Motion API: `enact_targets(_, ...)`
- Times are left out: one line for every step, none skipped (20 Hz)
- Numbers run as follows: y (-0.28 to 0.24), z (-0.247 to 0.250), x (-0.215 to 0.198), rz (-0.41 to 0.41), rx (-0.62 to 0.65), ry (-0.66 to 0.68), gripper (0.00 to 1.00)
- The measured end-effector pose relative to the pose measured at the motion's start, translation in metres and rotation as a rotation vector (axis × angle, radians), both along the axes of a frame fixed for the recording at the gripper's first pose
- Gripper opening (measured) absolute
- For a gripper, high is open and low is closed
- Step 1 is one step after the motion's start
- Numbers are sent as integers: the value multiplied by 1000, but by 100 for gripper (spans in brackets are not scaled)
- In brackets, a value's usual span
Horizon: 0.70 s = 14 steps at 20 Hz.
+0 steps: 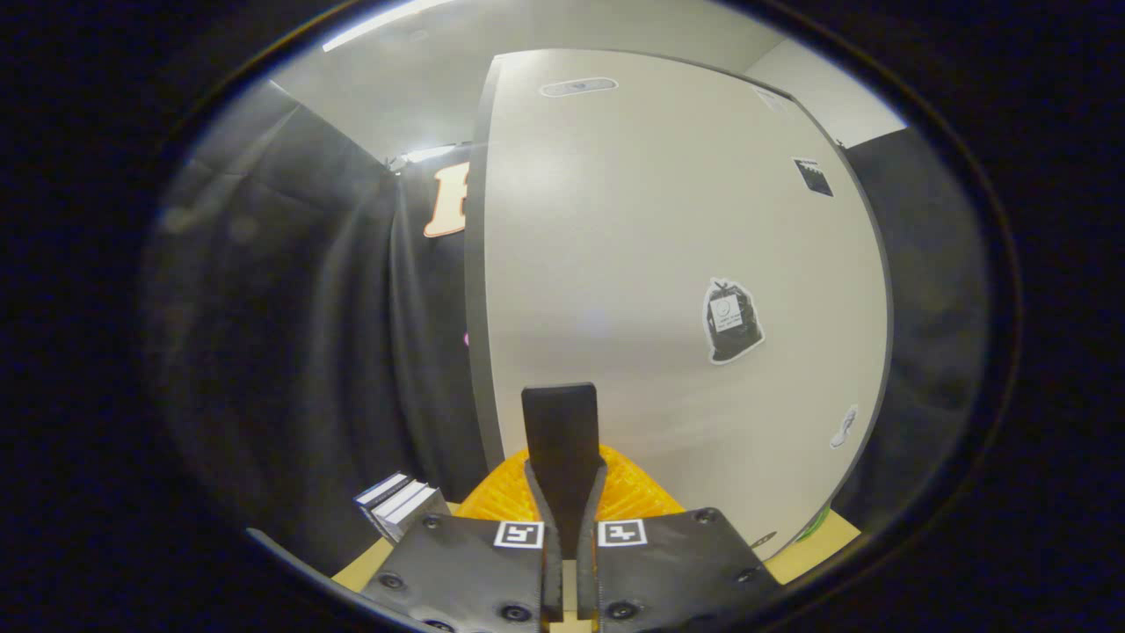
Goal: Open the shoe cabinet door, grab the shoes and put them into the shoe cabinet, then close the shoe cabinet door.
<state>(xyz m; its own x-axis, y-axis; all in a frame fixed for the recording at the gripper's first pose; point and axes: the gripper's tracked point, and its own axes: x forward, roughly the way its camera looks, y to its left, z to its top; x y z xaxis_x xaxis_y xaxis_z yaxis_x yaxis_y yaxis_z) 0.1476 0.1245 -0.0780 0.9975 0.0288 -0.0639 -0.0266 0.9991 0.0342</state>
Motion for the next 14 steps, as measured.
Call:
enact_targets(0, 1, -4, 14, 4, 2, 8)
enact_targets(1, 3, -8, 31, 8, 3, 8)
enact_targets(1, 5, -13, 49, 13, 4, 8)
enact_targets(1, 6, -19, 71, 18, 7, 8)
enact_targets(1, 8, -26, 94, 22, 12, 8)
enact_targets(-1, 8, -29, 118, 22, 17, 8)
enact_targets(-2, 9, -34, 141, 18, 21, 8)
enact_targets(-4, 12, -43, 163, 11, 25, 8)
enact_targets(-6, 15, -50, 186, 5, 28, 8)
enact_targets(-9, 17, -57, 210, 6, 32, 8)
enact_targets(-12, 19, -63, 229, 6, 37, 8)
enact_targets(-16, 22, -71, 243, 2, 40, 8)
enact_targets(-20, 24, -78, 255, 0, 42, 8)
enact_targets(-24, 24, -82, 265, 0, 42, 8)
